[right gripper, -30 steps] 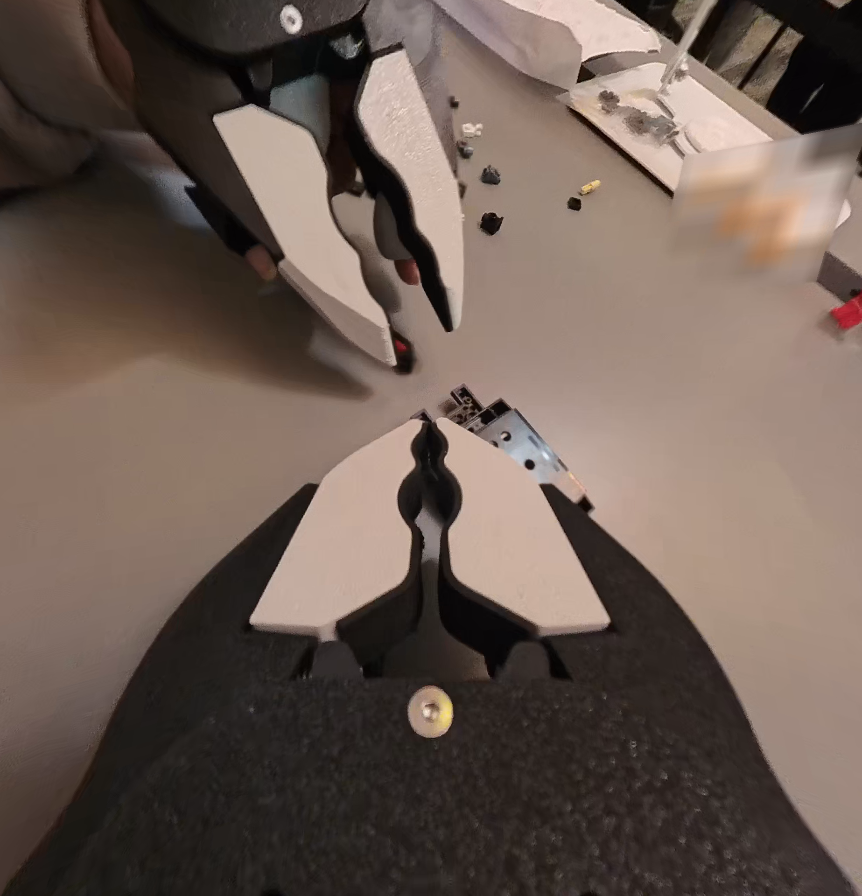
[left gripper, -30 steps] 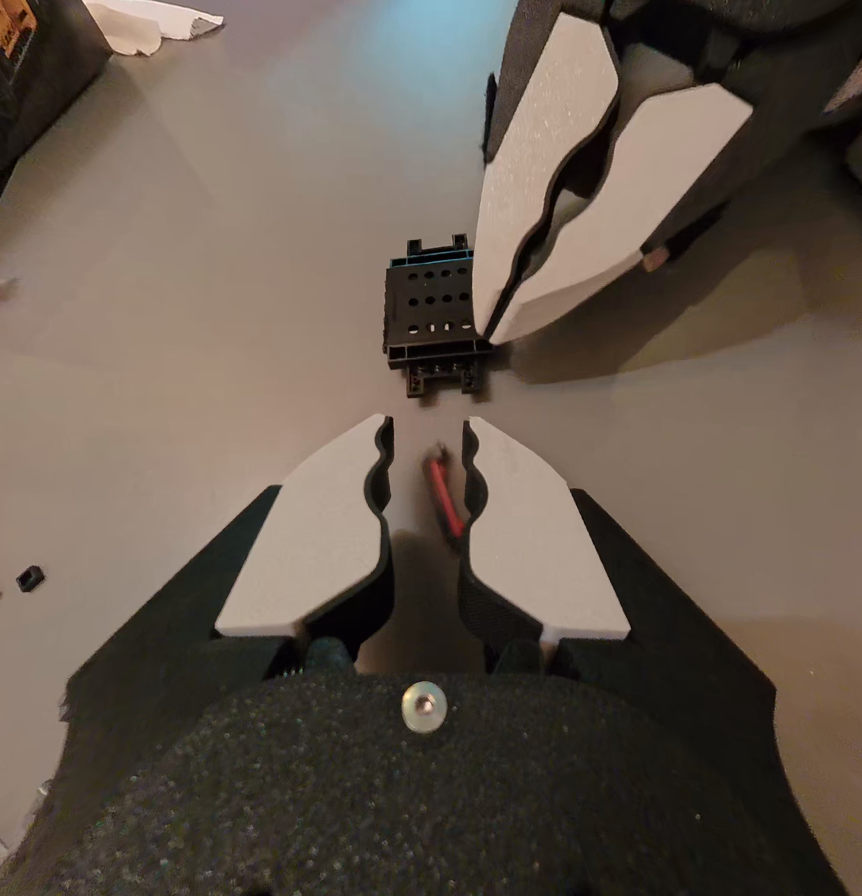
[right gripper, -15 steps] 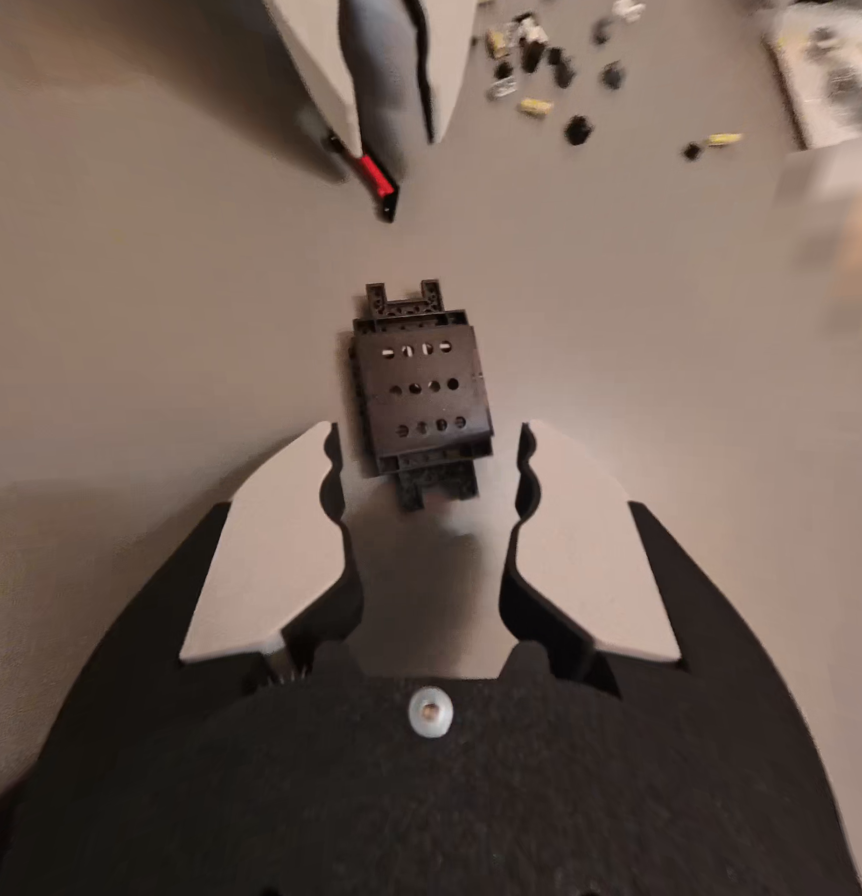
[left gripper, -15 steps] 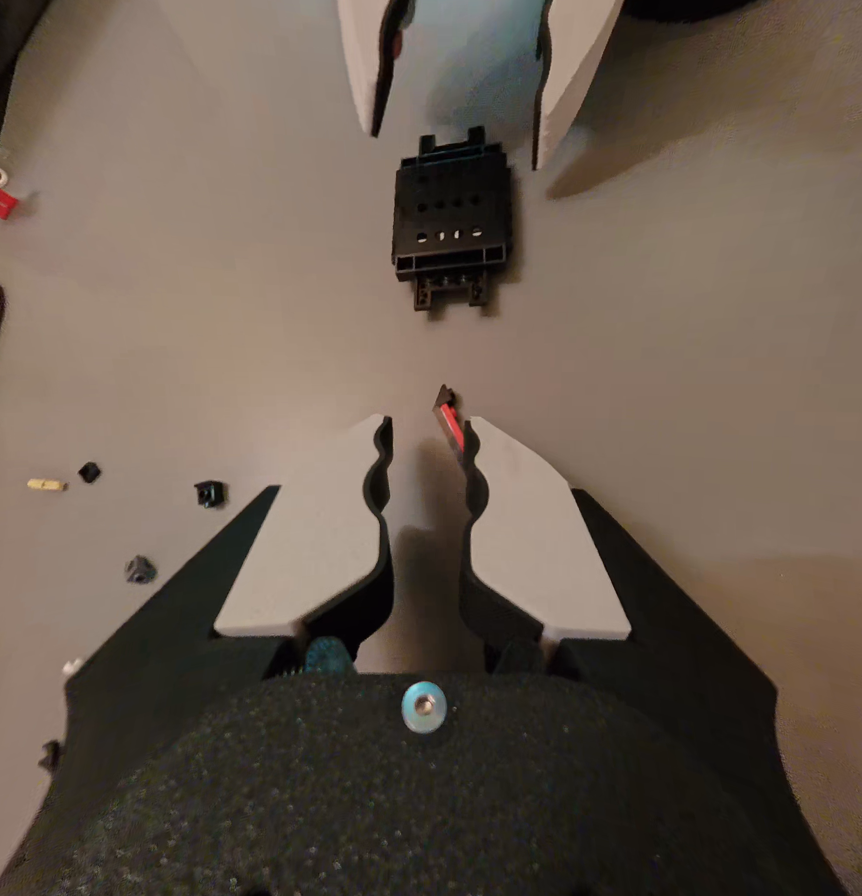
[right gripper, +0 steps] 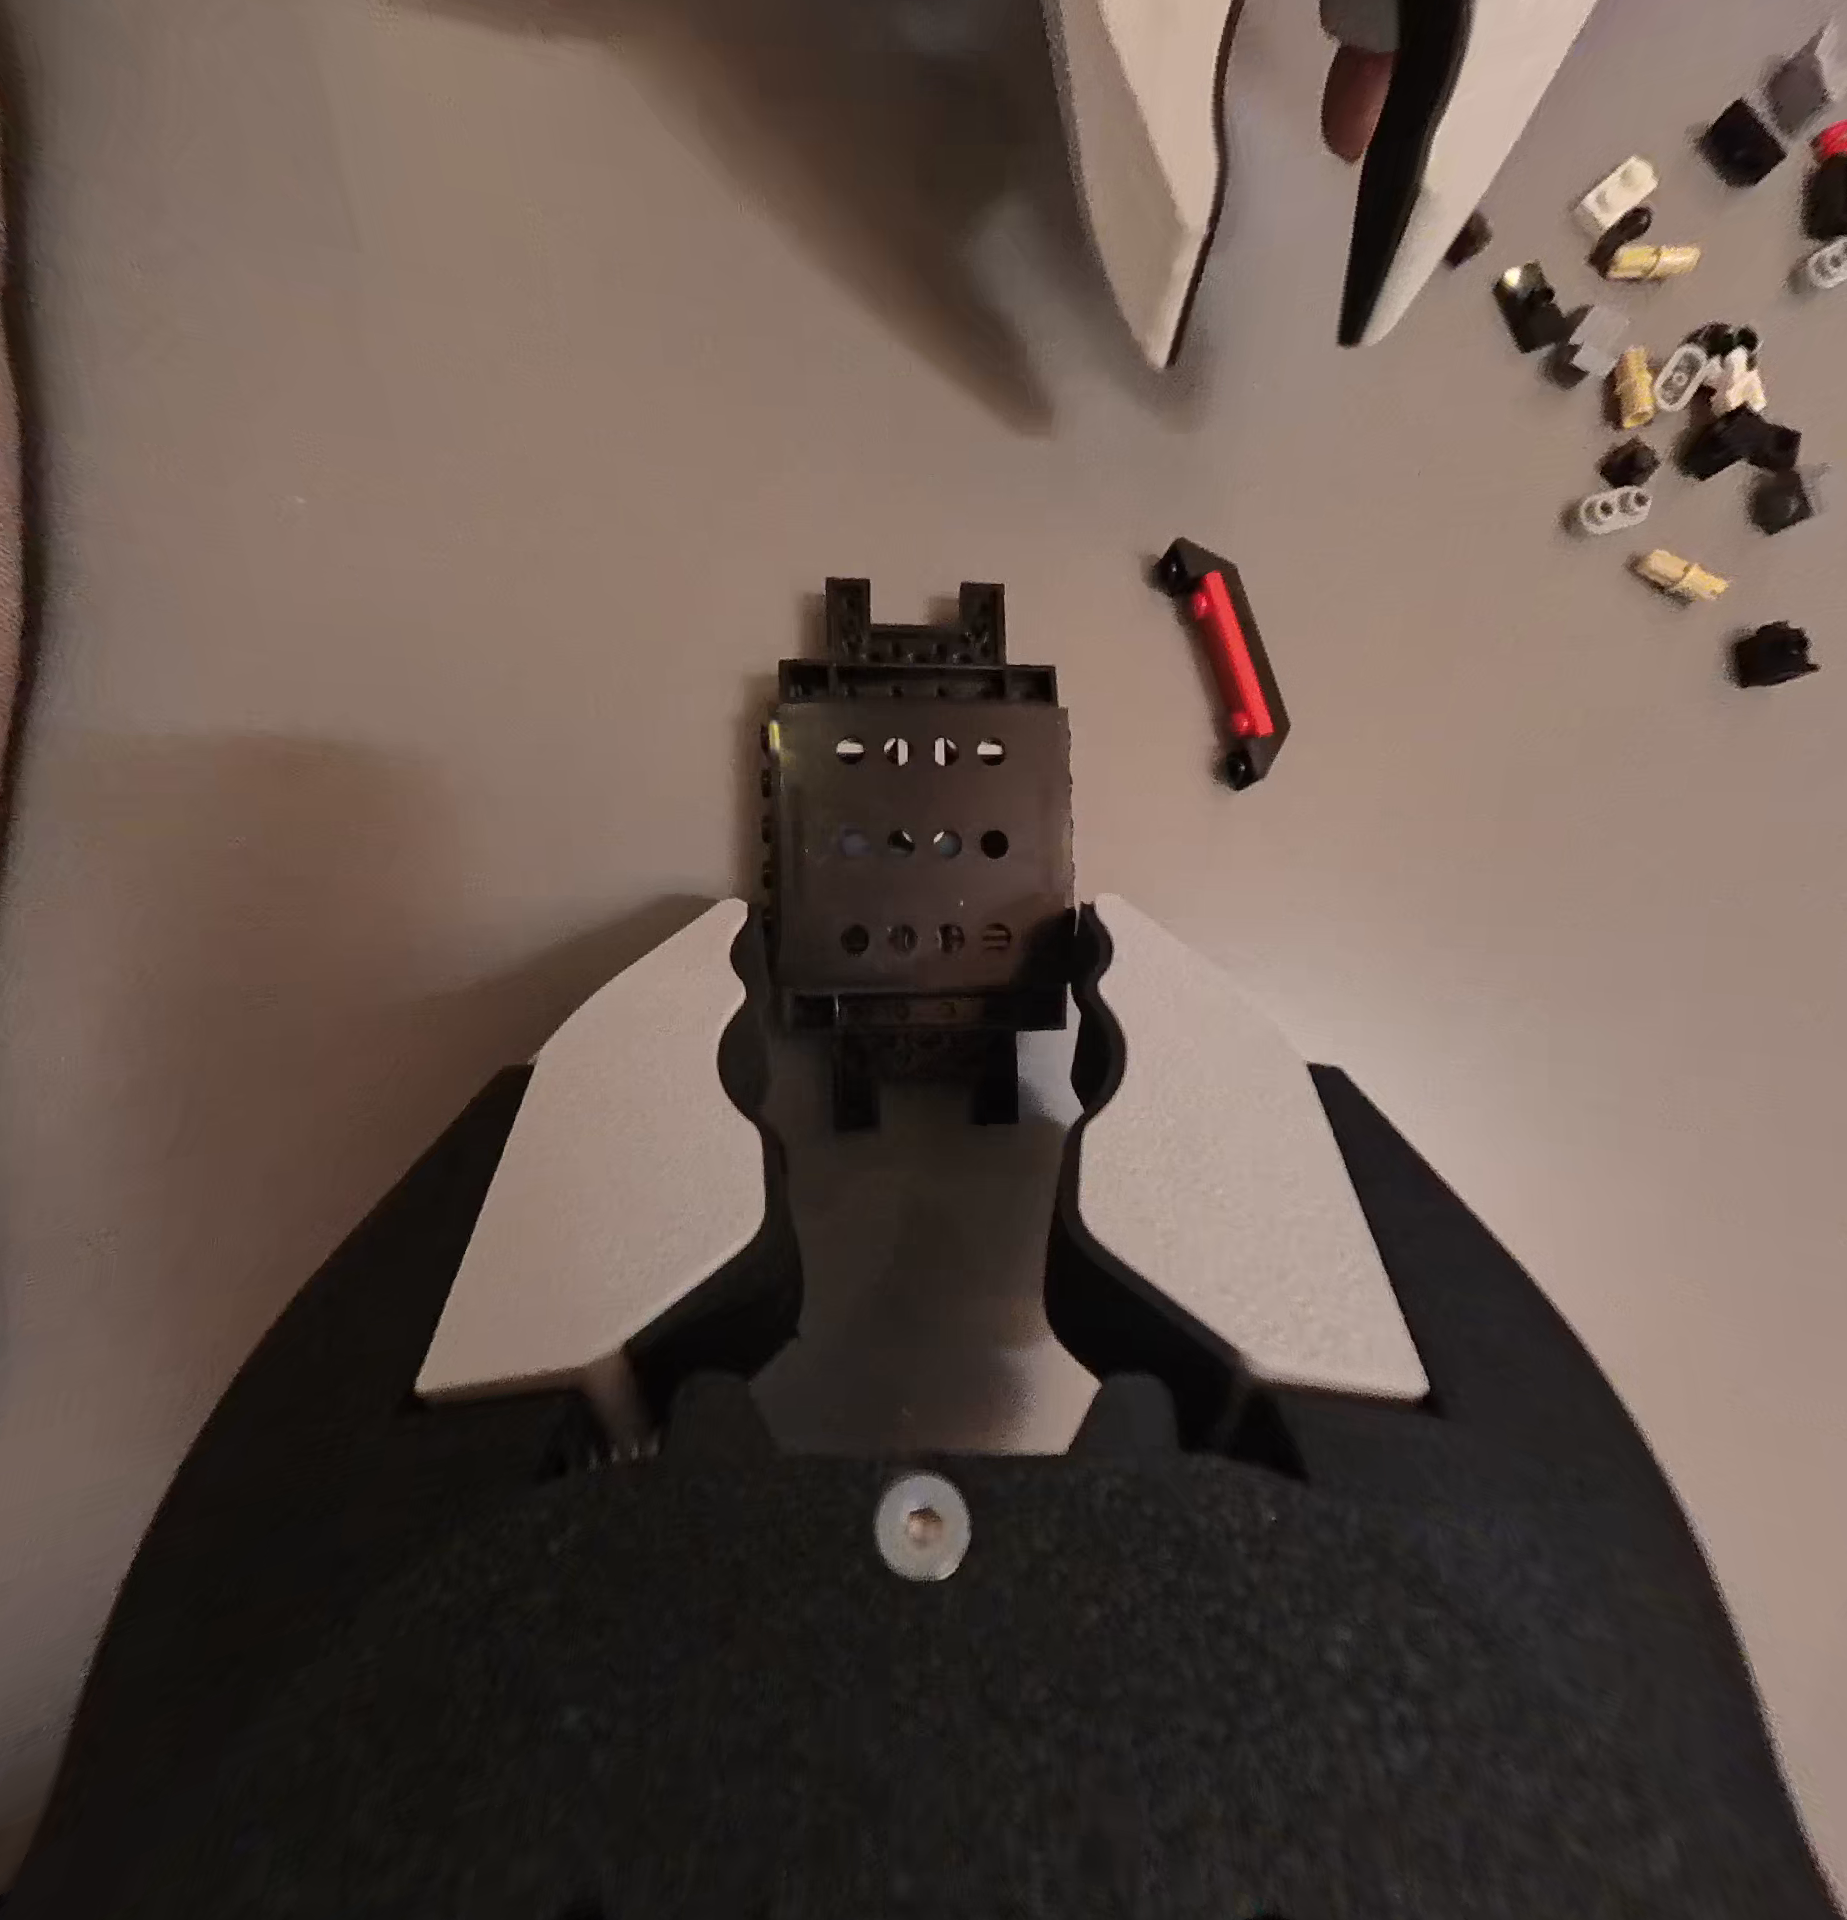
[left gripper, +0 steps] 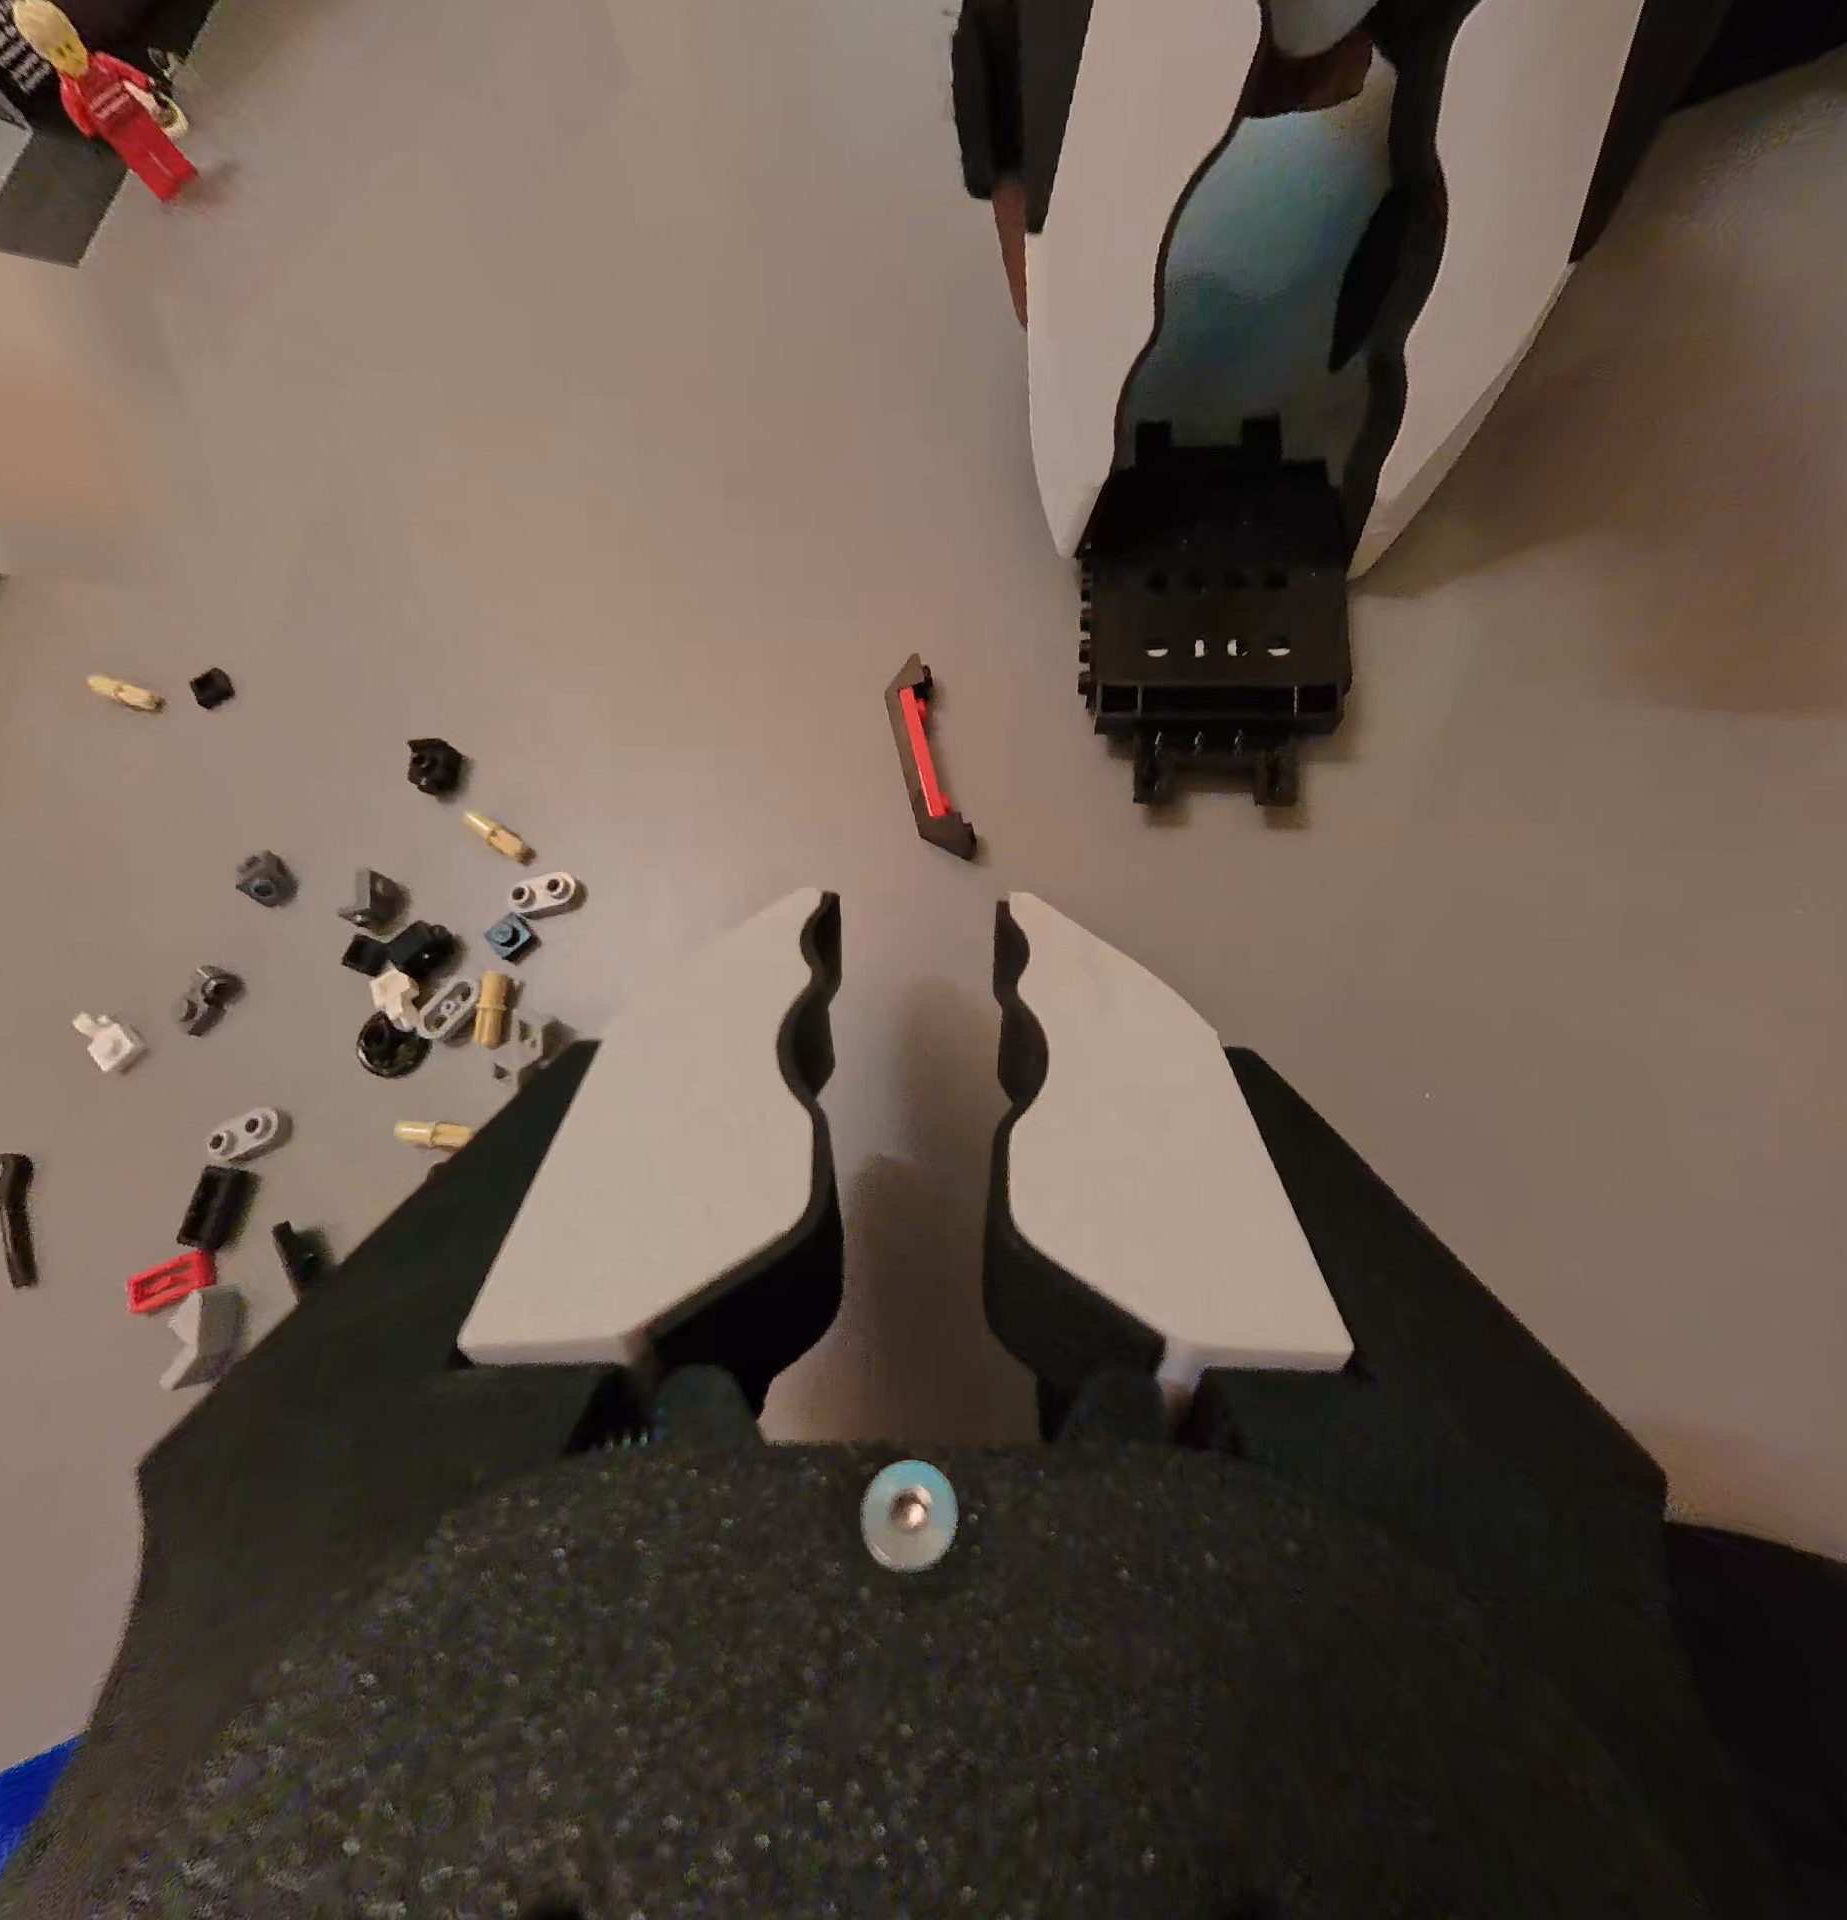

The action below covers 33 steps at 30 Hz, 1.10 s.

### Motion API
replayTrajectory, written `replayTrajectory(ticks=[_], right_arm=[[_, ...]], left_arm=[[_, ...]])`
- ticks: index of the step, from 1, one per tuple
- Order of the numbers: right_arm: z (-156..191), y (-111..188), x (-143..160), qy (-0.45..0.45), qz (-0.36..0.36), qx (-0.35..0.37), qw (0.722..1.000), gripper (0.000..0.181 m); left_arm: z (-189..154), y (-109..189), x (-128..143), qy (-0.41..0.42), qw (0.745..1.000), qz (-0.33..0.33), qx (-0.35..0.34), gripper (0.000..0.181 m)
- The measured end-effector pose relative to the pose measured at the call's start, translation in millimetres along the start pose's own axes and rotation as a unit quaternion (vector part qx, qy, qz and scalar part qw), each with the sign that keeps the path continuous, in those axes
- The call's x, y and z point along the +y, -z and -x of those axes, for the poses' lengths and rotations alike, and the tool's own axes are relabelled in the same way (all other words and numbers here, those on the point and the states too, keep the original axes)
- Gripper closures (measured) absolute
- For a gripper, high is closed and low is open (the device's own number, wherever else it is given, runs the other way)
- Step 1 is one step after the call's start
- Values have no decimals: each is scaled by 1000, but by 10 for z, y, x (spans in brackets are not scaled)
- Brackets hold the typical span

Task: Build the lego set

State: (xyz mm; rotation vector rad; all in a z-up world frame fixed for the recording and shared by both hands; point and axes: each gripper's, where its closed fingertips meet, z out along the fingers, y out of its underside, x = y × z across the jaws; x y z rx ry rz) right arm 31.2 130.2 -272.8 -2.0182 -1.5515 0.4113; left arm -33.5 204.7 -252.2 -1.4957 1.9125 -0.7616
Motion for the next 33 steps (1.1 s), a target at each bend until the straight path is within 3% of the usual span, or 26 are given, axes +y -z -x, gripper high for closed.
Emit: replayTrajectory(ticks=[3,7,15,17,21,24,27,29,32,33], right_arm=[[-25,116,-58,-11,-25,-12,1000,116],[-374,302,-110,-40,-58,-19,997,134],[-635,-262,-269,26,-10,-80,996,149],[-585,-320,-301,49,-8,-94,994,171],[-578,-180,-503,150,-68,-23,986,174],[-509,46,-645,270,-88,60,957,175],[-400,184,-721,363,-86,127,919,175],[-336,224,-749,398,-80,154,901,175],[-265,254,-758,430,-72,170,884,175],[-252,253,-745,438,-68,173,880,175]], left_arm=[[-11,-48,30,6,1000,10,-1,154],[-35,-137,35,23,1000,17,9,154],[-40,-120,12,51,999,11,9,155],[-52,-98,3,82,996,-4,21,155],[-82,-19,-120,180,979,-62,78,154],[-139,113,-386,274,937,-134,168,154],[-220,168,-540,339,898,-150,237,157],[-322,125,-561,334,899,-132,249,158],[-429,20,-533,306,920,-89,227,160],[-464,14,-549,298,924,-83,225,168]])
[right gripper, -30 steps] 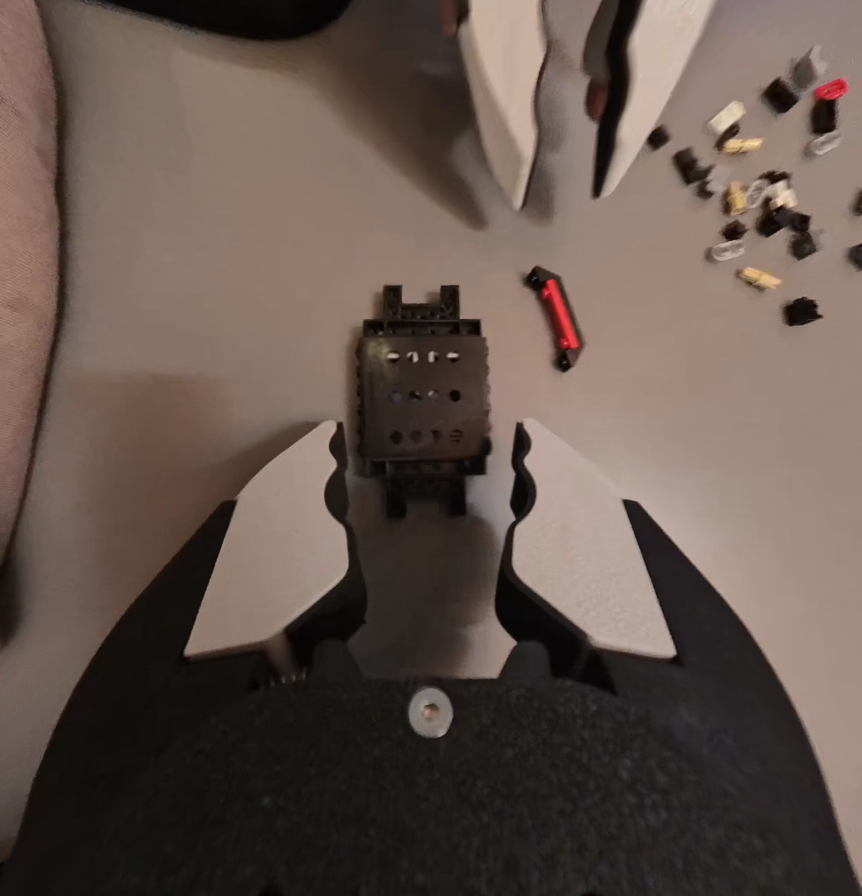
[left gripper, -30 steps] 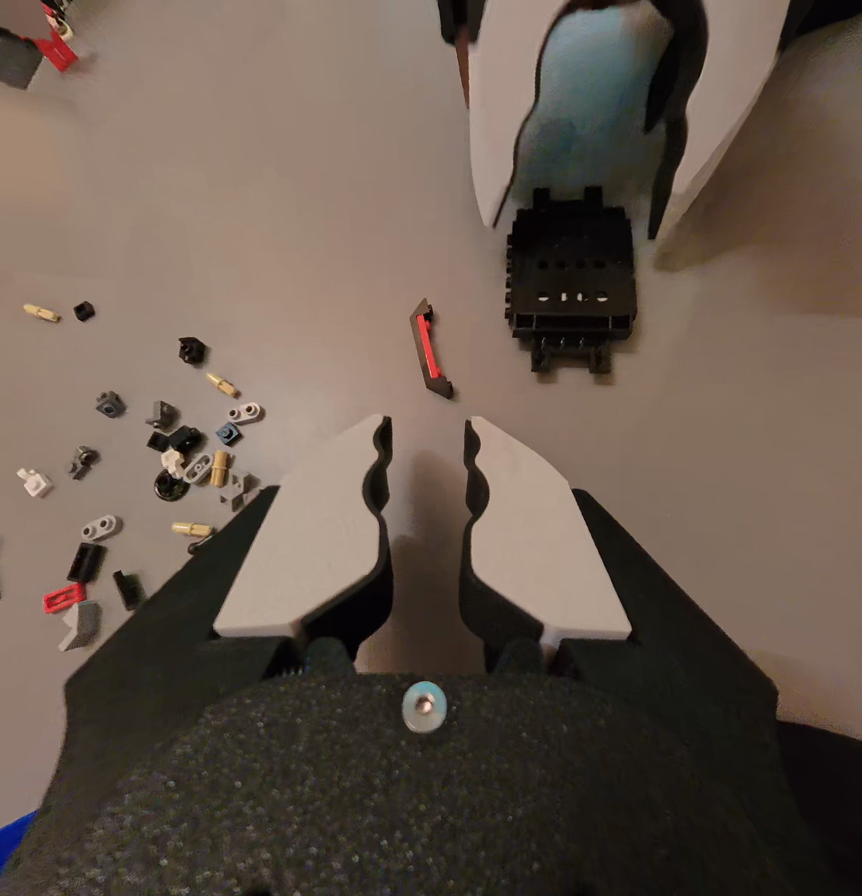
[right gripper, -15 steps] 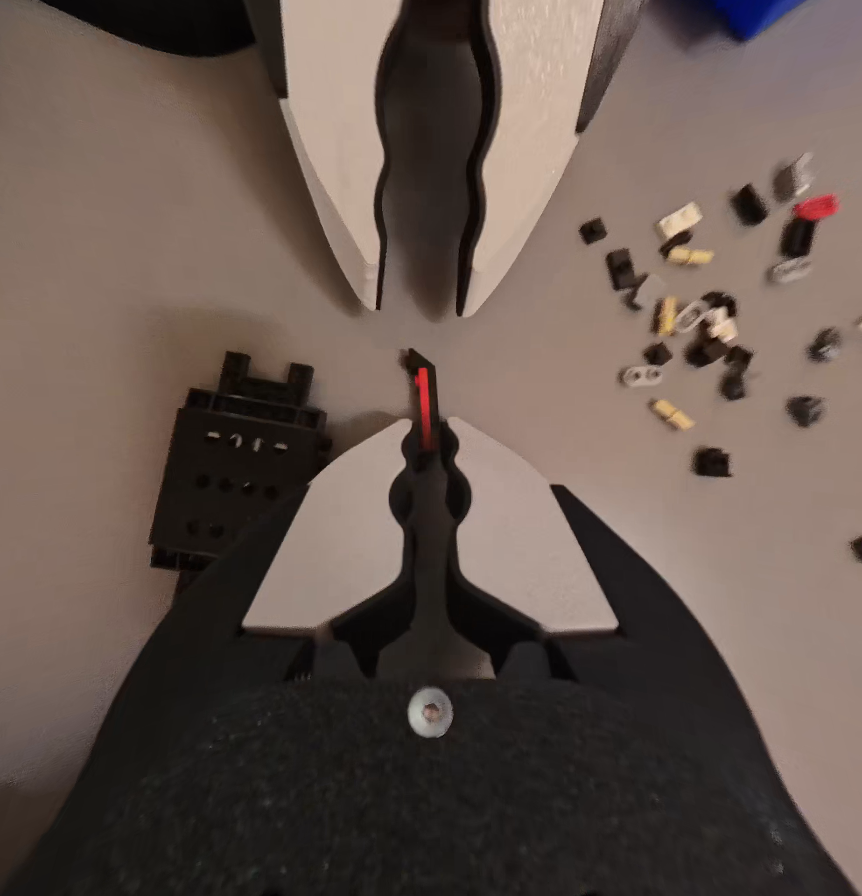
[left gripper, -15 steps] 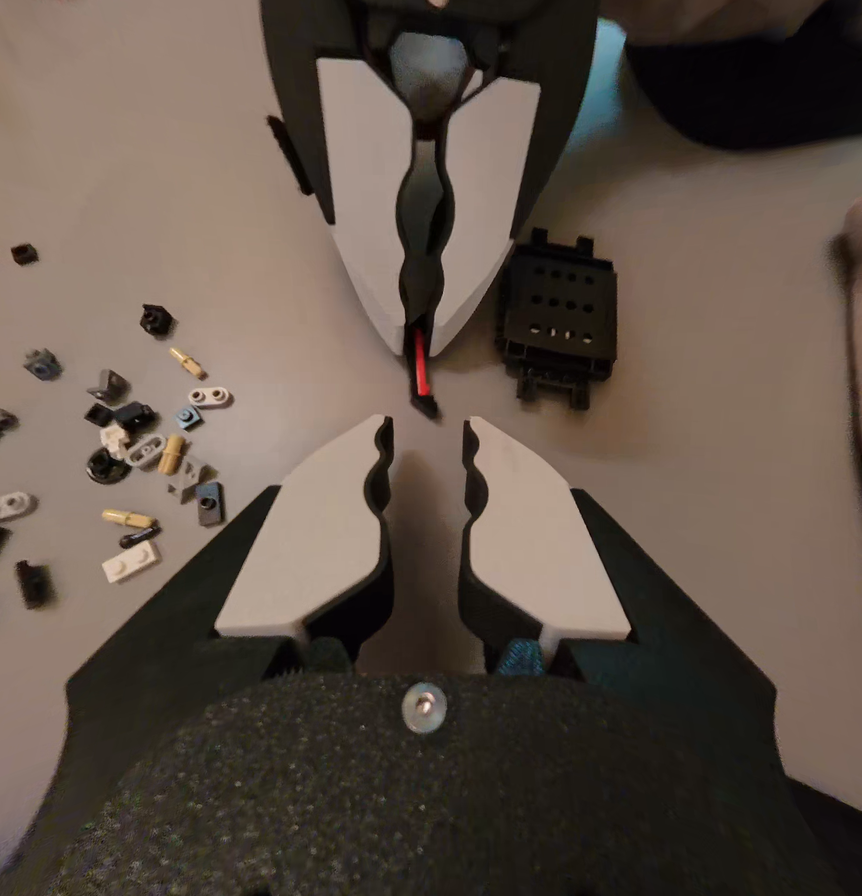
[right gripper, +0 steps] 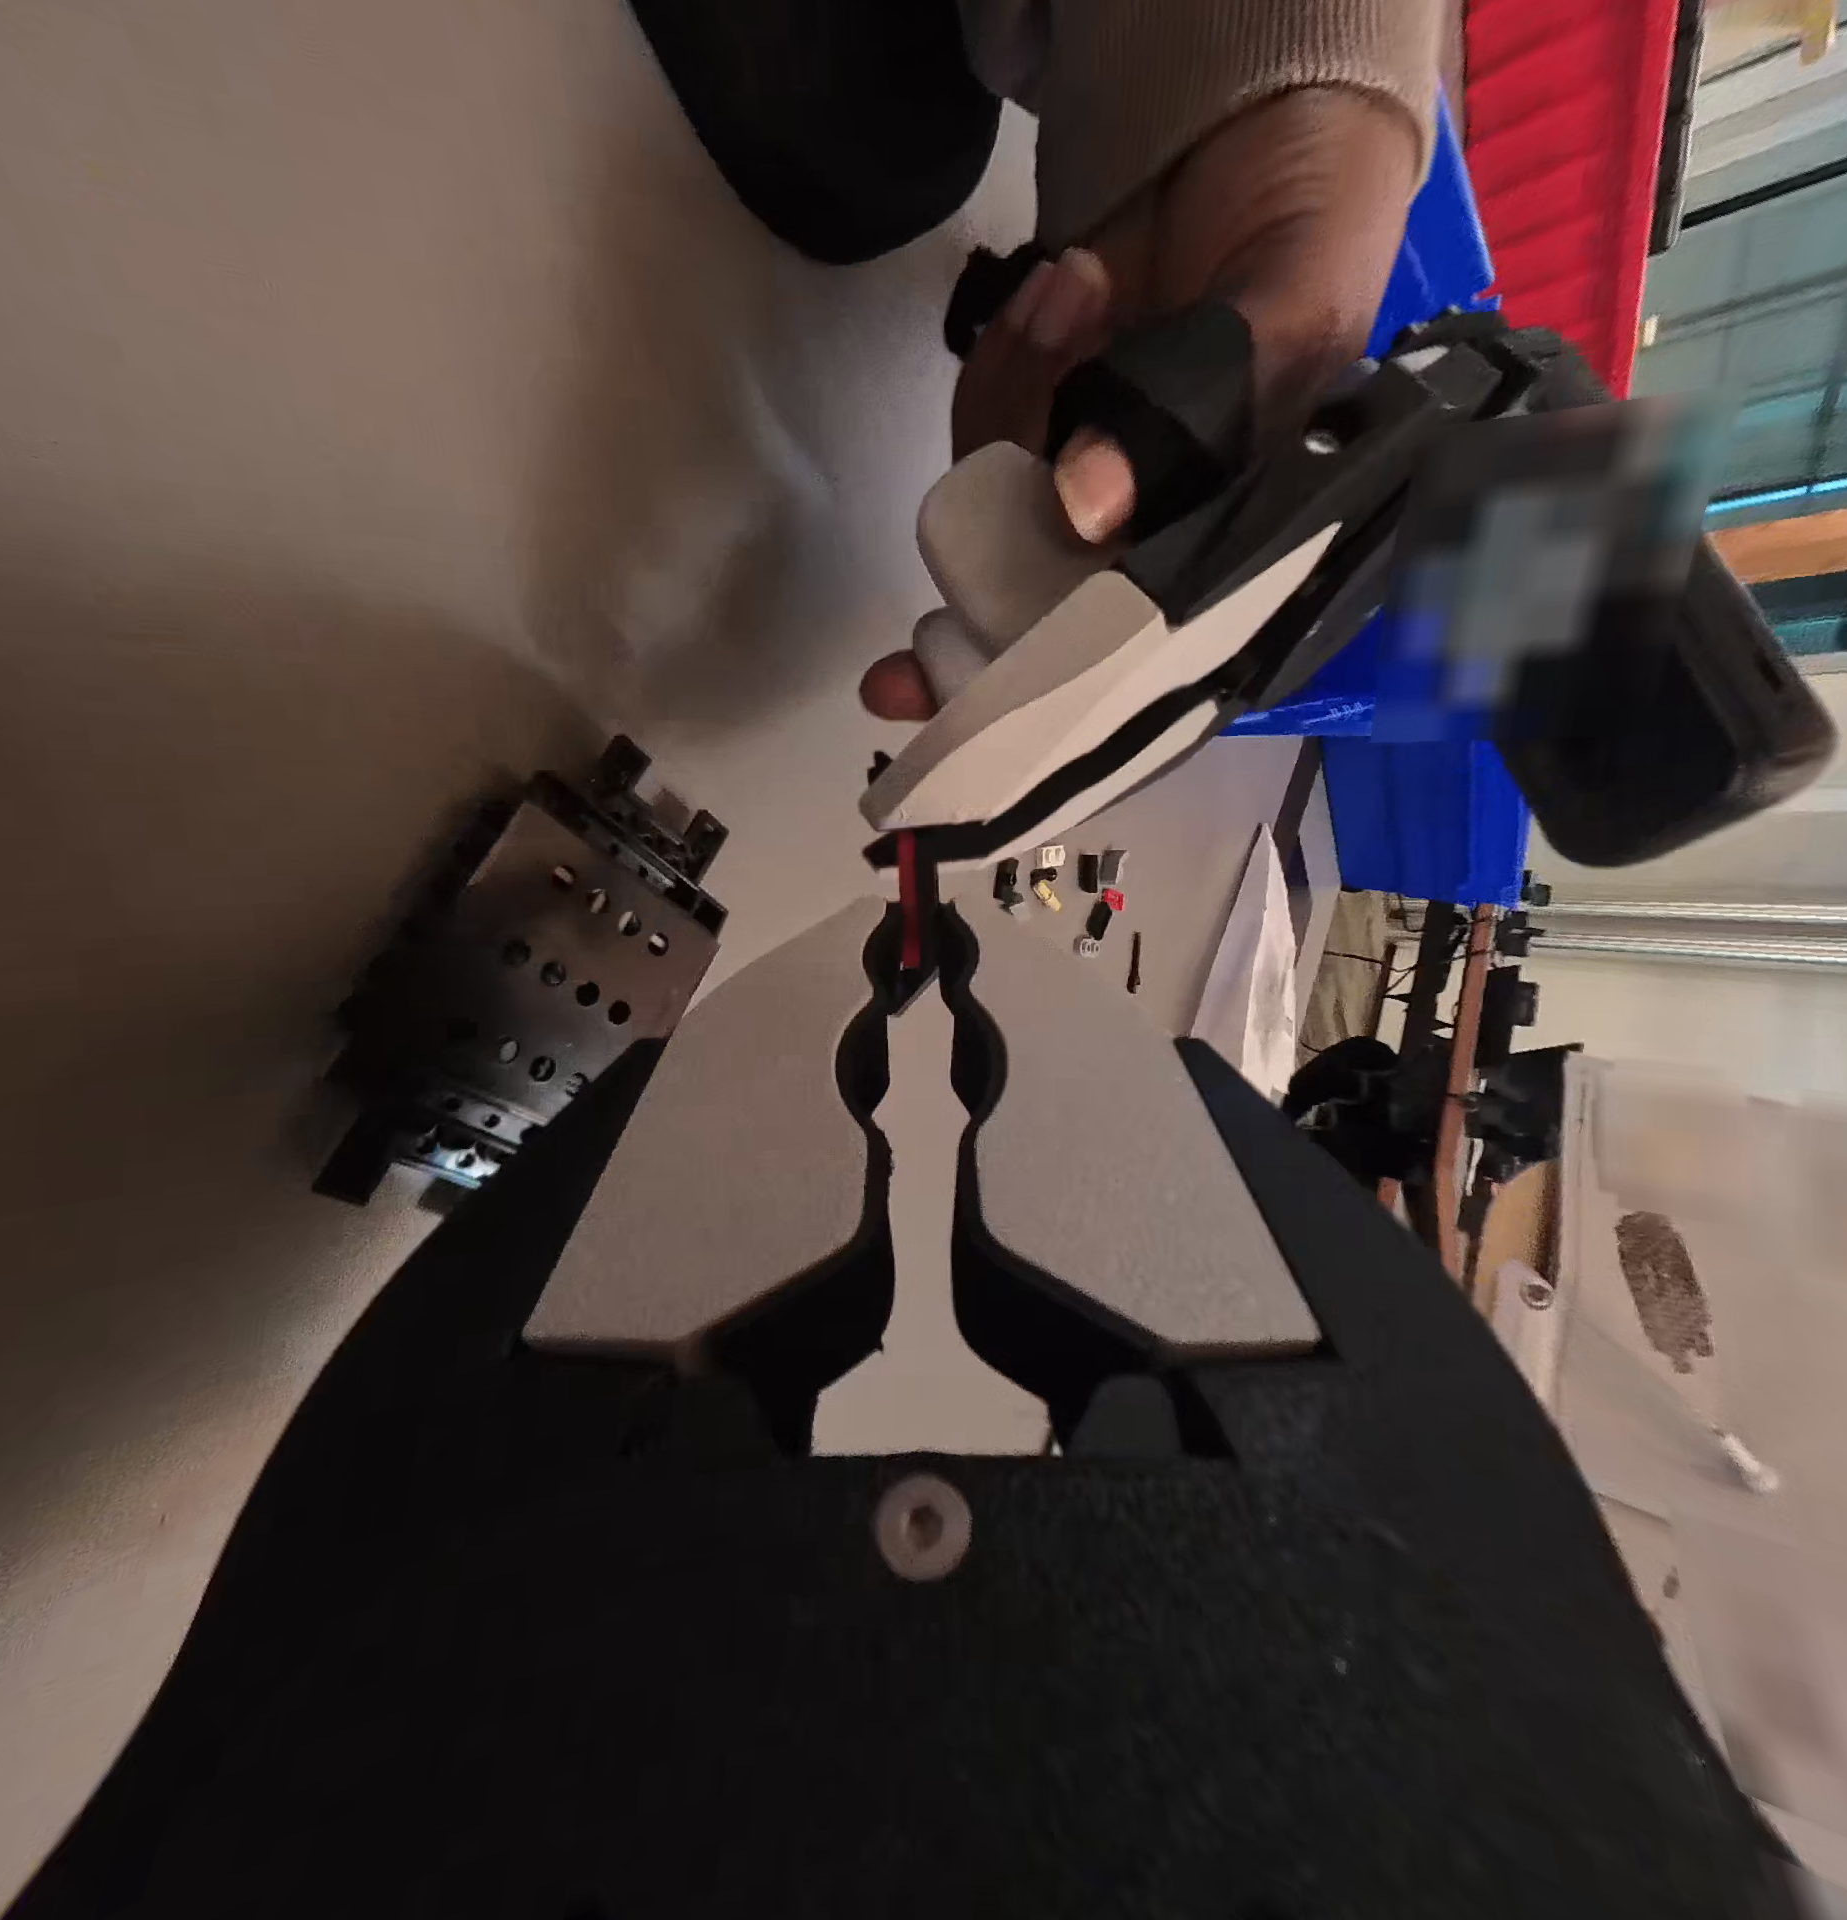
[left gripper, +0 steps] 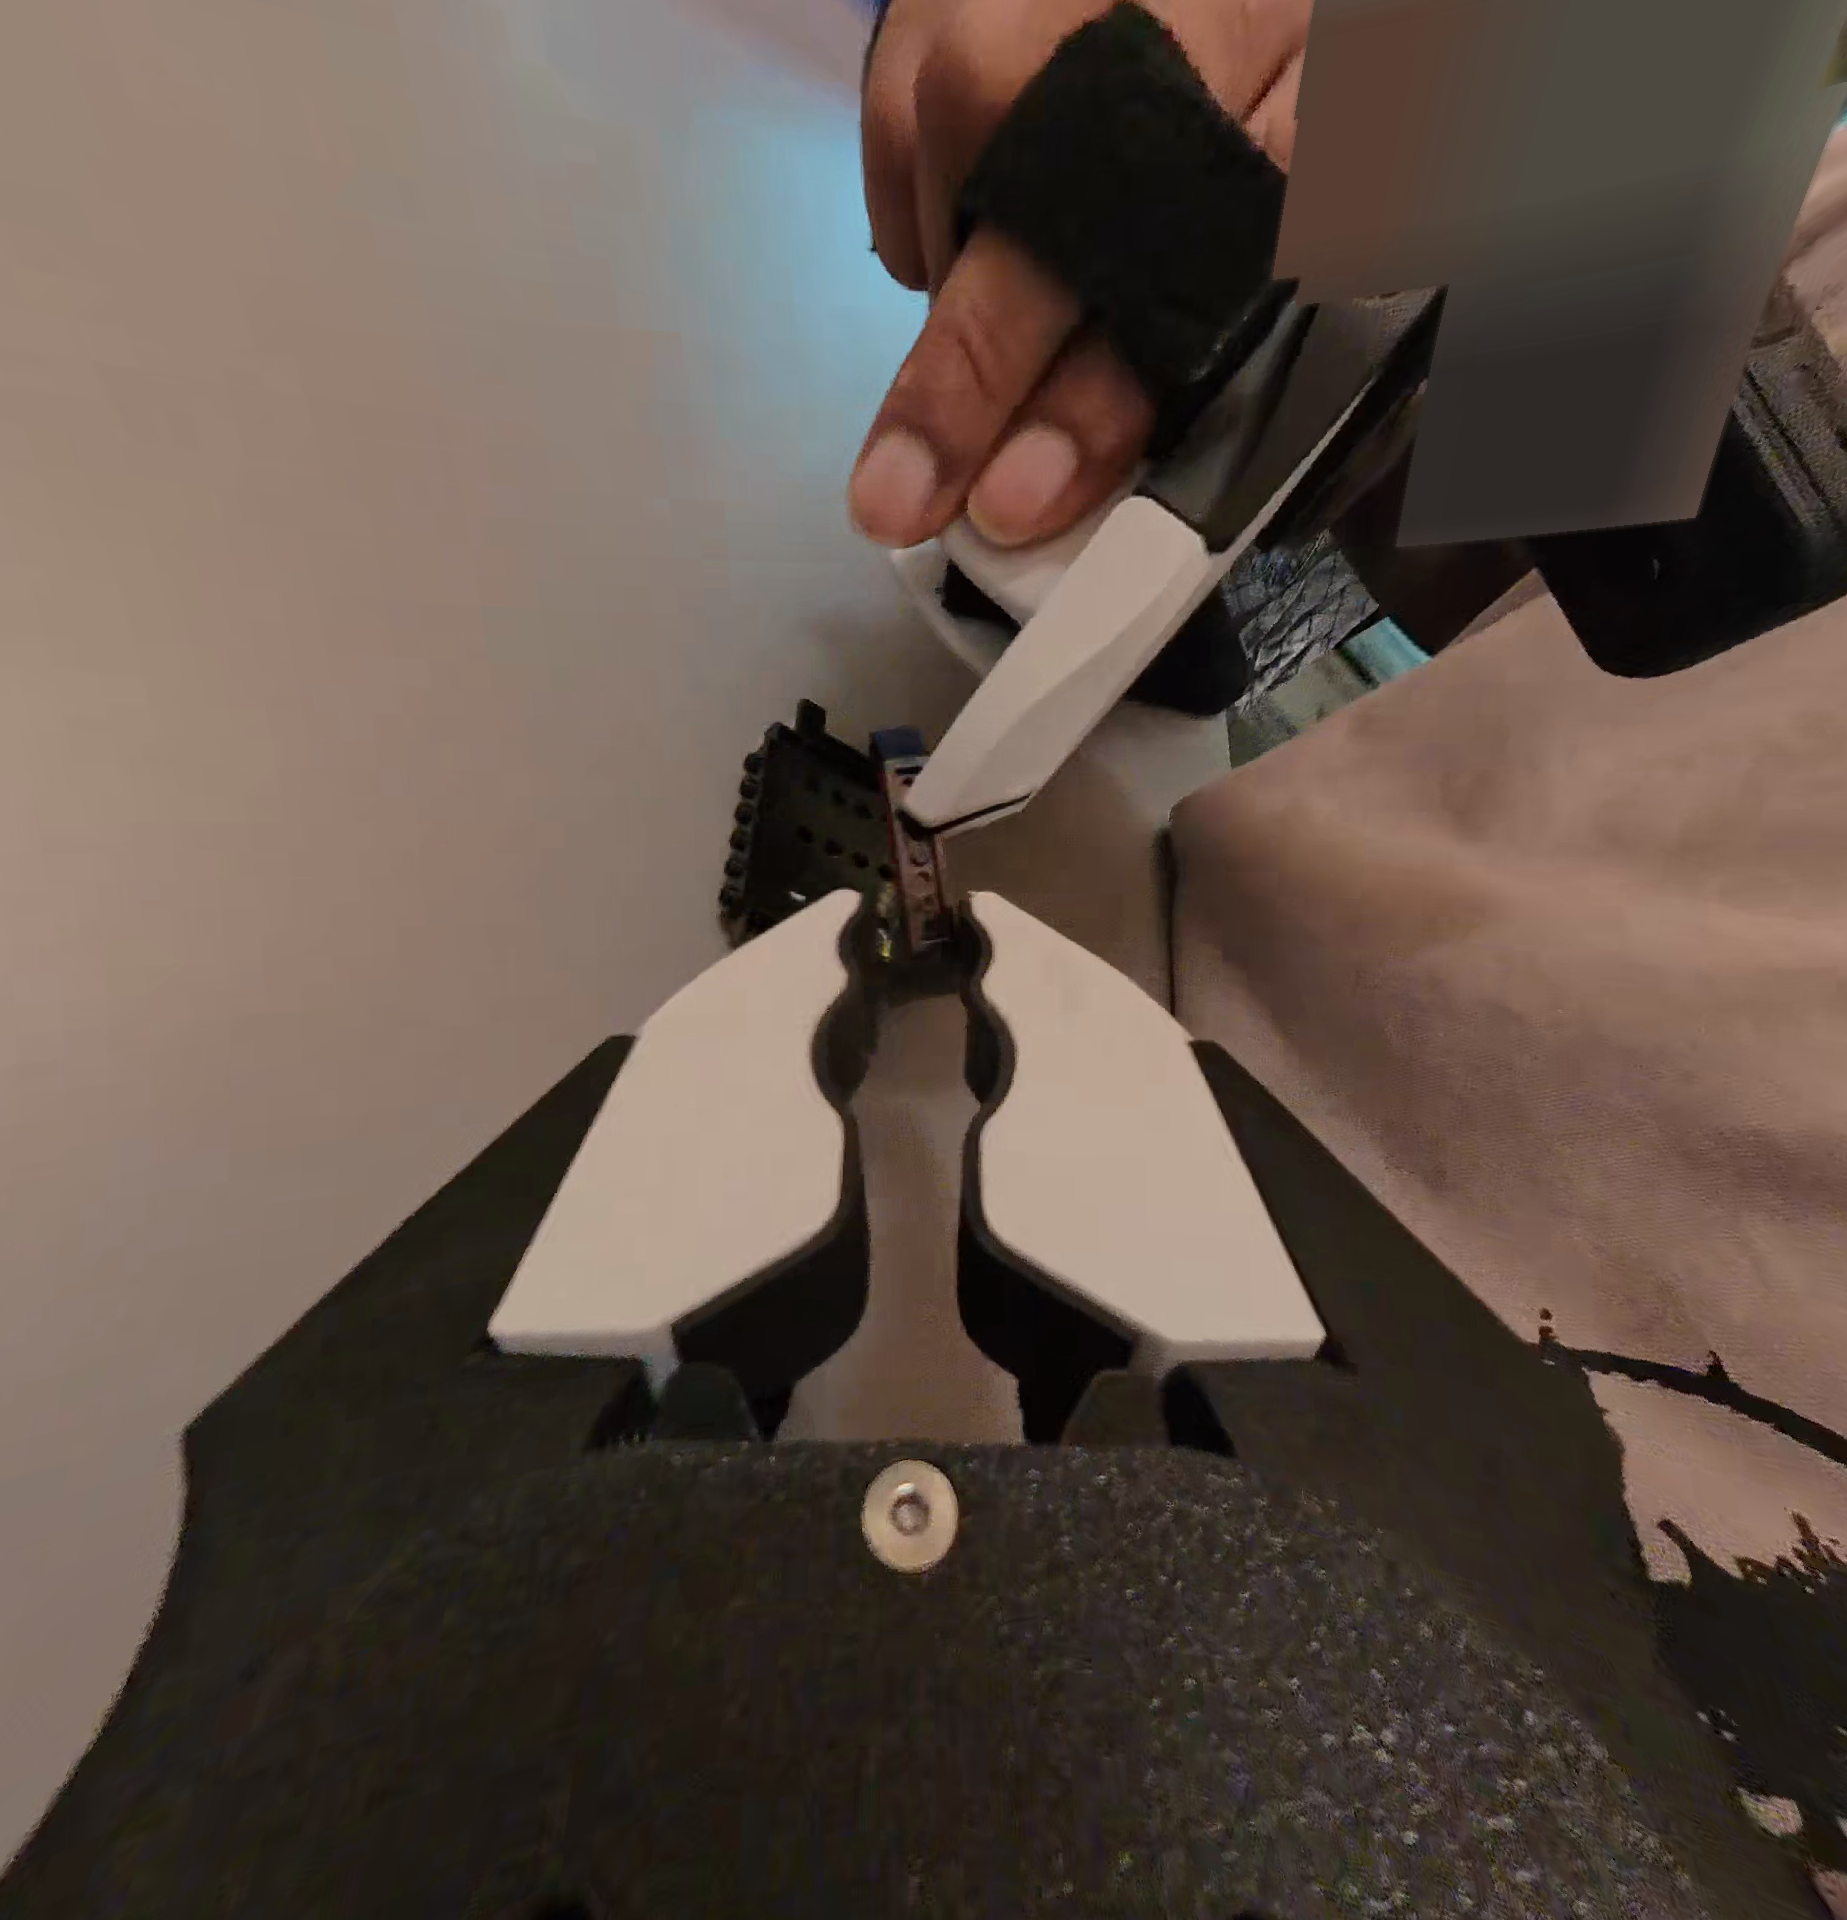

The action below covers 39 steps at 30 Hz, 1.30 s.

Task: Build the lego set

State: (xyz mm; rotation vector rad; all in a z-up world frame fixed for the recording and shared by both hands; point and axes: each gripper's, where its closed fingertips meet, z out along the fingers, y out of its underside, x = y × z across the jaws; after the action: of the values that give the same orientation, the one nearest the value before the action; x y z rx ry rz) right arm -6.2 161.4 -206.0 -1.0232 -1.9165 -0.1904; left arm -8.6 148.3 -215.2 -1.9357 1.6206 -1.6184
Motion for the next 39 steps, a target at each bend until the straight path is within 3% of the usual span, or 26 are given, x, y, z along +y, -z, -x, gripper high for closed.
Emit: replayTrajectory(ticks=[4,7,12,15,17,24,28,31,35,39], right_arm=[[47,13,-13,-20,-8,7,1000,175],[79,54,-5,-133,-34,-12,990,166],[199,171,-52,-365,-111,-103,919,154],[197,212,-135,-426,-147,-105,887,161],[199,230,-157,-433,-146,-92,885,171],[239,255,-97,-455,-110,-31,883,172],[562,250,218,-431,-19,-124,894,129],[768,166,332,-390,41,-201,898,114],[809,44,308,-387,81,-241,886,124],[764,21,339,-443,112,-199,867,125]], left_arm=[[18,-32,34,-56,997,28,-52,173],[21,-22,46,-109,990,40,-75,173],[-62,-37,94,-233,967,57,-86,173],[-110,-83,104,-272,957,67,-82,173],[-120,-99,77,-279,955,63,-82,173],[-127,-129,29,-273,957,39,-86,173],[-54,-65,26,-266,957,34,-115,173],[38,16,-11,-252,957,17,-140,173],[115,121,-81,-245,955,-9,-168,173],[174,222,-110,-238,953,-38,-186,173]])
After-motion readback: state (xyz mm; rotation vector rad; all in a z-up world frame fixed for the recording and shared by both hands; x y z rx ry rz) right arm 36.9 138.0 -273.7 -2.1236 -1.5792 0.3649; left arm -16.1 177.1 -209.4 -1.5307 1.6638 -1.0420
